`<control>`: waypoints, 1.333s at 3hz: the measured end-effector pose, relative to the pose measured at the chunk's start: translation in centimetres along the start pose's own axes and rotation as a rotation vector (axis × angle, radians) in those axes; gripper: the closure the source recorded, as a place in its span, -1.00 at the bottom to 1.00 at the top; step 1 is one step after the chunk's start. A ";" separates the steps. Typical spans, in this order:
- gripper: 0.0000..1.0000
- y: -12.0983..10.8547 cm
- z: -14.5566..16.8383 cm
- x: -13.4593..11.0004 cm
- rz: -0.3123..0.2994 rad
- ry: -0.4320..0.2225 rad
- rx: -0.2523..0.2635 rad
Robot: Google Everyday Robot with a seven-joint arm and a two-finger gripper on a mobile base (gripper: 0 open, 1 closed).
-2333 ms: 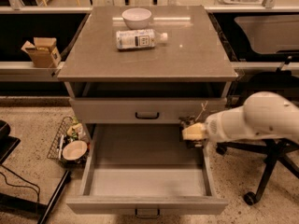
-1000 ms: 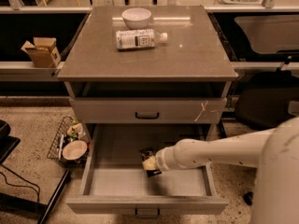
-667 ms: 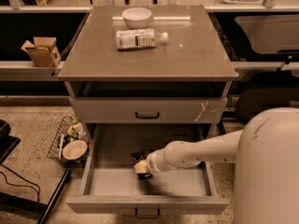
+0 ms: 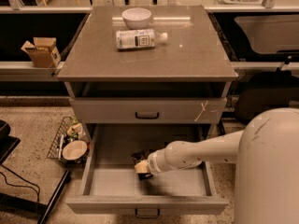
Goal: Place rxbar chocolate into middle drawer
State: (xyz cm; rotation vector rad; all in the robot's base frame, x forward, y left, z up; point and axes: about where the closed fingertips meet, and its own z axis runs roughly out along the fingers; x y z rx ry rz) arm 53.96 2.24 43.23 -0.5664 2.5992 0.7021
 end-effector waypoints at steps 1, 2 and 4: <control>-0.56 0.0 0.0 0.0 0.000 0.000 0.000; -0.98 0.0 0.0 0.0 0.000 0.000 0.000; -1.00 0.8 -0.3 -0.5 -0.015 -0.013 -0.034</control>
Offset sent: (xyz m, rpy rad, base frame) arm 0.0000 0.0000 0.0000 0.0000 0.0000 0.0000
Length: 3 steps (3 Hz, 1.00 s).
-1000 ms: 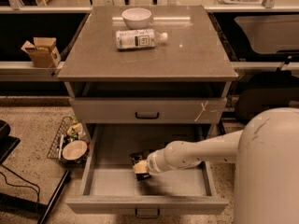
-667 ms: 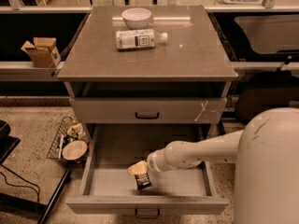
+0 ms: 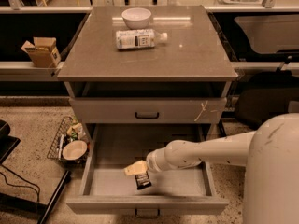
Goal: Place rxbar chocolate into middle drawer
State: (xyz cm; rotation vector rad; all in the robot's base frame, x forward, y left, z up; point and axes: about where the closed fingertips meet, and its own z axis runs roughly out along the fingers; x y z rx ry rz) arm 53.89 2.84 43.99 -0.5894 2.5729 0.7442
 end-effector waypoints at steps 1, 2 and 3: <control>-1.00 2.8 -4.2 -0.8 -0.098 -0.001 -0.043; -1.00 7.1 -11.3 -2.1 -0.228 -0.002 -0.085; -1.00 10.5 -18.2 -2.5 -0.329 -0.003 -0.103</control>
Offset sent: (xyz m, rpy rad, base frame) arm -0.0936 -0.0174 0.2439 0.0073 -0.1819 0.4033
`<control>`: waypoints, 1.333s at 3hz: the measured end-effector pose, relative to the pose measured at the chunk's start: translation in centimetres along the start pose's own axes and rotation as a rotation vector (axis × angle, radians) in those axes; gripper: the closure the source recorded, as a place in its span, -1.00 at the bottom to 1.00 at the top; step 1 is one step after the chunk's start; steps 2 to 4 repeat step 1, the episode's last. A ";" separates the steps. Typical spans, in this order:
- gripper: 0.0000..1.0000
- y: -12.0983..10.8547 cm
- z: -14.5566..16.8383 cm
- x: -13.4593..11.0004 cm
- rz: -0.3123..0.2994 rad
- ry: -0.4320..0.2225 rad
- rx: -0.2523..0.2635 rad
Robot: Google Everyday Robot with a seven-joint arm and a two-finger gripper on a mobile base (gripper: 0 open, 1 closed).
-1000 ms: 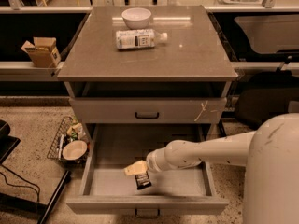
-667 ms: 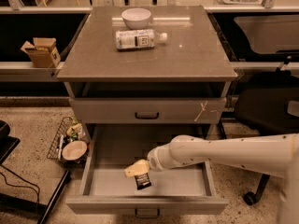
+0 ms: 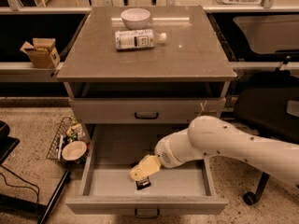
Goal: Place rxbar chocolate into middle drawer
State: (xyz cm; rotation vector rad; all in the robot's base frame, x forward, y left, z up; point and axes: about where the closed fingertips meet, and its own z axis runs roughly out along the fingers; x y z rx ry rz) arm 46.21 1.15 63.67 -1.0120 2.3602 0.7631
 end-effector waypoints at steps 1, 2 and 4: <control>-1.00 1.5 -7.1 -1.5 -0.023 -0.039 0.021; -1.00 1.5 -7.1 -1.5 -0.023 -0.039 0.021; -1.00 1.5 -7.1 -1.5 -0.023 -0.039 0.021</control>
Offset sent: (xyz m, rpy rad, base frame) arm 0.0000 0.0000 0.0000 0.0000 0.0000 0.0000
